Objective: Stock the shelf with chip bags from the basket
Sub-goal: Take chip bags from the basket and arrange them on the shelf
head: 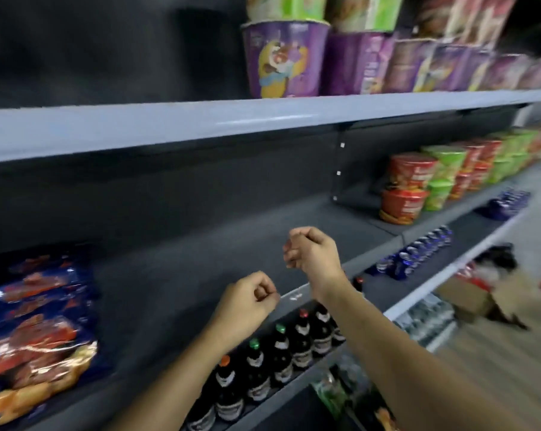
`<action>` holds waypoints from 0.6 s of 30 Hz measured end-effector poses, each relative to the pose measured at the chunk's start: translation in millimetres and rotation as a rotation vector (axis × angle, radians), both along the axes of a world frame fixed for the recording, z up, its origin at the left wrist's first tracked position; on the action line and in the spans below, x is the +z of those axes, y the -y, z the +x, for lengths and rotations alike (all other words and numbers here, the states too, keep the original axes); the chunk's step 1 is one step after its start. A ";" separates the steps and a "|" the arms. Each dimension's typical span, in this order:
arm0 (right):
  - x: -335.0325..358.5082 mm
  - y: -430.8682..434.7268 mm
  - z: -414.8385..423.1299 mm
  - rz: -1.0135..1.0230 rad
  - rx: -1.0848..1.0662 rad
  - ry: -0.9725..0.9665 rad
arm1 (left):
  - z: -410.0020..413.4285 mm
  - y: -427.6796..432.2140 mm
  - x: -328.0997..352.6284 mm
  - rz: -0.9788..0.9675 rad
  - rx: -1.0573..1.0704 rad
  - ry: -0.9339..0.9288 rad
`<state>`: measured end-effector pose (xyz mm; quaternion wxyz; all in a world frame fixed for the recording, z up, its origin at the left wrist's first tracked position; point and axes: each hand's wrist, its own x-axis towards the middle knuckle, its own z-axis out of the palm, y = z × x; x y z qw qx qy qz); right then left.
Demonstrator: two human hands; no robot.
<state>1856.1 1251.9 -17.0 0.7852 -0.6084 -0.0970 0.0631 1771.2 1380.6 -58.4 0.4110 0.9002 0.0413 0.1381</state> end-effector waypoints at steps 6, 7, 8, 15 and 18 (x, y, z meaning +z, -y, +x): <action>-20.6 167.3 35.2 0.019 -0.280 -0.076 | 69.0 127.2 -31.0 0.001 -0.252 -0.109; -24.9 194.7 38.3 0.009 -0.325 -0.077 | 77.5 149.9 -34.9 0.014 -0.293 -0.125; -29.9 220.5 40.1 0.001 -0.366 -0.076 | 85.0 171.1 -38.4 0.027 -0.330 -0.138; -75.0 373.8 35.0 0.007 -0.585 -0.134 | 116.3 304.1 -77.1 0.094 -0.524 -0.241; -104.7 425.0 24.8 -0.004 -0.668 -0.194 | 120.2 350.5 -100.4 0.113 -0.596 -0.310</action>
